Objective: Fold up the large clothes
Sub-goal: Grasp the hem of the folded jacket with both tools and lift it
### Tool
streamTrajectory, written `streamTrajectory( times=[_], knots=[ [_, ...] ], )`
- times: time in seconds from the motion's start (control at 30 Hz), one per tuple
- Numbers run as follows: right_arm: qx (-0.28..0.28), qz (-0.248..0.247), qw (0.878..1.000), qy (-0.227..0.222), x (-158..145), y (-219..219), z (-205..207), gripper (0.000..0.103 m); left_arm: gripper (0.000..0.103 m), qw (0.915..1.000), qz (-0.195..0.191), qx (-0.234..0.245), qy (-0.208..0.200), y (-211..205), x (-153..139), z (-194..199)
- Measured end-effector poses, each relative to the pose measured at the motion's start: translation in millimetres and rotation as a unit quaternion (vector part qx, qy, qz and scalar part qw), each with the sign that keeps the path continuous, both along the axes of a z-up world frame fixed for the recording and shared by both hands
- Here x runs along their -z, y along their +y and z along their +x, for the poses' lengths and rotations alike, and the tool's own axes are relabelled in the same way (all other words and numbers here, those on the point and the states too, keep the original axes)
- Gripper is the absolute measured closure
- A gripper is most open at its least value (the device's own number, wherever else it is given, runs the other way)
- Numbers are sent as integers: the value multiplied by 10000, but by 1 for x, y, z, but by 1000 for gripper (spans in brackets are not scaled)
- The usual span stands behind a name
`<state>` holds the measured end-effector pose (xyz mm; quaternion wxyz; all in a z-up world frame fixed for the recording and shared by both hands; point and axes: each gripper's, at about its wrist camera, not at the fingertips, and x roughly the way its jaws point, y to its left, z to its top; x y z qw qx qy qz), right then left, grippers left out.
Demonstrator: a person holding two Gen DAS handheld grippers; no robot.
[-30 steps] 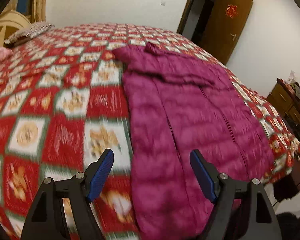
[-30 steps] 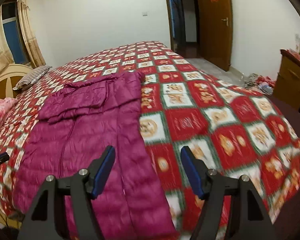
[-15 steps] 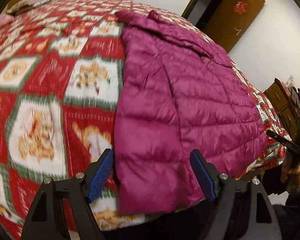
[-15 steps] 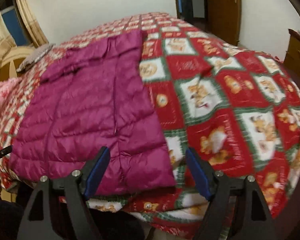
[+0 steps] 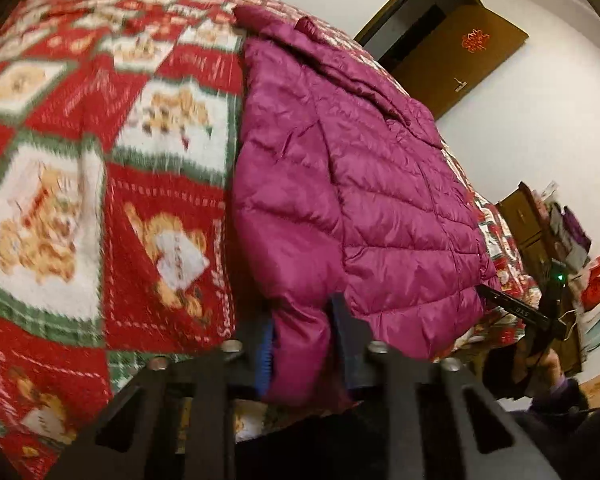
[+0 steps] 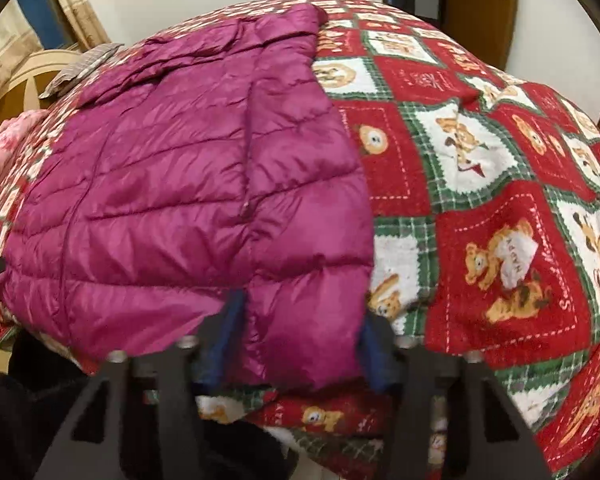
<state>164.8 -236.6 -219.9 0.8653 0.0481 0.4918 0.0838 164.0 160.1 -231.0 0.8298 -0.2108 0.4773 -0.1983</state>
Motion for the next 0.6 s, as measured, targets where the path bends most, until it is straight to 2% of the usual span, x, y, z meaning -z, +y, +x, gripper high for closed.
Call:
streamTrajectory(
  times=[0.03,0.13,0.37,0.5,0.6],
  knots=[
    [-12,167,9999,0,-2,-1,-2,78,82,10000,-24,-16,-19,1,0,-1],
    [43,239,9997,-85,-8,7,-1,87,92,9999,-54,13,-138,1,-6,-3],
    [-27,666,9959,-608,-47,14,-25,89,98,9967,-294,85,-757,8,-36,-16],
    [-137,799,9936,-790,-65,20,-37,90,99,9935,-321,194,-1071,11,-54,-27],
    [-218,944,9915,-869,-75,23,-46,90,99,9904,-518,238,-1262,16,-65,-38]
  ],
)
